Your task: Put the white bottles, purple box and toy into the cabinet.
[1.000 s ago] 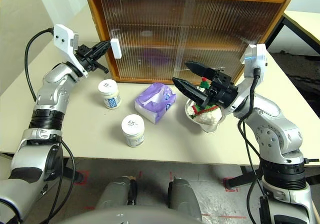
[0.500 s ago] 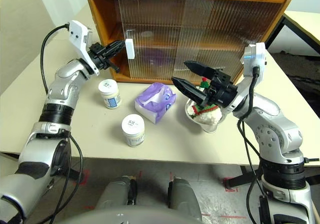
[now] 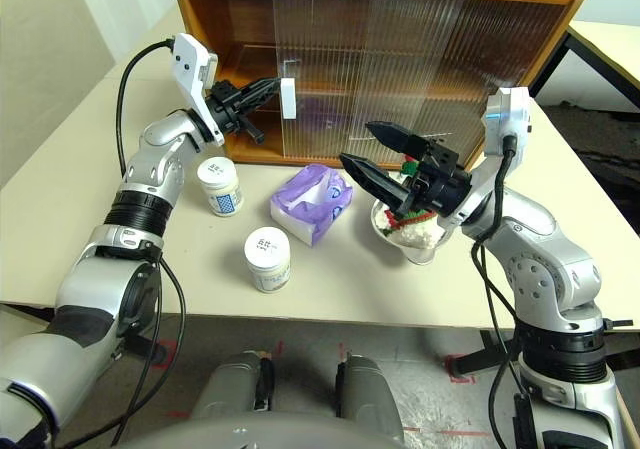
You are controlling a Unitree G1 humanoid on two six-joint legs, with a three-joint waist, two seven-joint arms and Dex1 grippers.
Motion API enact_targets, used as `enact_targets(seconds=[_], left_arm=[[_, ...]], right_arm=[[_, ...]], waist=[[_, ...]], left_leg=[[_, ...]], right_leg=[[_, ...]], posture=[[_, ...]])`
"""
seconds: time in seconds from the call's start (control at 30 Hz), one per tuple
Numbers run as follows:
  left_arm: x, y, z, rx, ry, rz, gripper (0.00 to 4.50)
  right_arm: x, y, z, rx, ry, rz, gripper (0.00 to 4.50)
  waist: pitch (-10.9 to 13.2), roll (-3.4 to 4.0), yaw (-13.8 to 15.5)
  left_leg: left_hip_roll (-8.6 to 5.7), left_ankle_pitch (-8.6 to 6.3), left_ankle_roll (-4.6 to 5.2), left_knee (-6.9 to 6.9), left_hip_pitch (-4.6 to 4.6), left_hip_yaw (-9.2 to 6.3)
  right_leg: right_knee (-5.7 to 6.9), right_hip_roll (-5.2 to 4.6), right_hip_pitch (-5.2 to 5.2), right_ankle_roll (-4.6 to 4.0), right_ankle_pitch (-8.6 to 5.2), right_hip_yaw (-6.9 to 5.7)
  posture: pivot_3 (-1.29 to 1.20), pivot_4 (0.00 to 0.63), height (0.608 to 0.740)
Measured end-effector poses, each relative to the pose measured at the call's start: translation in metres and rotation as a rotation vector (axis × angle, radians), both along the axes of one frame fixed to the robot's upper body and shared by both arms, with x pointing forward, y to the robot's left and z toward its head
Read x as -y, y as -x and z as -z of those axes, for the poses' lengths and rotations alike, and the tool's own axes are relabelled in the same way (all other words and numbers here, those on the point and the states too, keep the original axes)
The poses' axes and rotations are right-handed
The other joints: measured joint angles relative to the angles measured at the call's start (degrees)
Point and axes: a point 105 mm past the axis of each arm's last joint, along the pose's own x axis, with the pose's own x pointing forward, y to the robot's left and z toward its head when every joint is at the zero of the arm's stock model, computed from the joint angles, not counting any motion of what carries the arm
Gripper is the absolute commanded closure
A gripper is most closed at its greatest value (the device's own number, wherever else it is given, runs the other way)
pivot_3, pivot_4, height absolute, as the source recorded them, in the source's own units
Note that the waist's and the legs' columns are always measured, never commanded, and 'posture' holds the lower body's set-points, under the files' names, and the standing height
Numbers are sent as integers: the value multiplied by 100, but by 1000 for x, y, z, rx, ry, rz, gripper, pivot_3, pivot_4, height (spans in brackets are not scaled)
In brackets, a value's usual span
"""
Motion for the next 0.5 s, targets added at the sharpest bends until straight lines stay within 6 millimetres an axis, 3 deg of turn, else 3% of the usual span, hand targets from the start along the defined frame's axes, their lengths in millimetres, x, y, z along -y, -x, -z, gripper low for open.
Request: enact_targets(seconds=[0.5], left_arm=[[44, 7, -3, -8, -30, 147, 4476]], right_arm=[[-6, 0, 2, -9, -8, -4, 0]], waist=[[0, 1, -248]], left_leg=[[0, 0, 1, 2, -1, 0]], right_leg=[[6, 4, -2, 2, 0, 4]], posture=[[-74, 0, 740]])
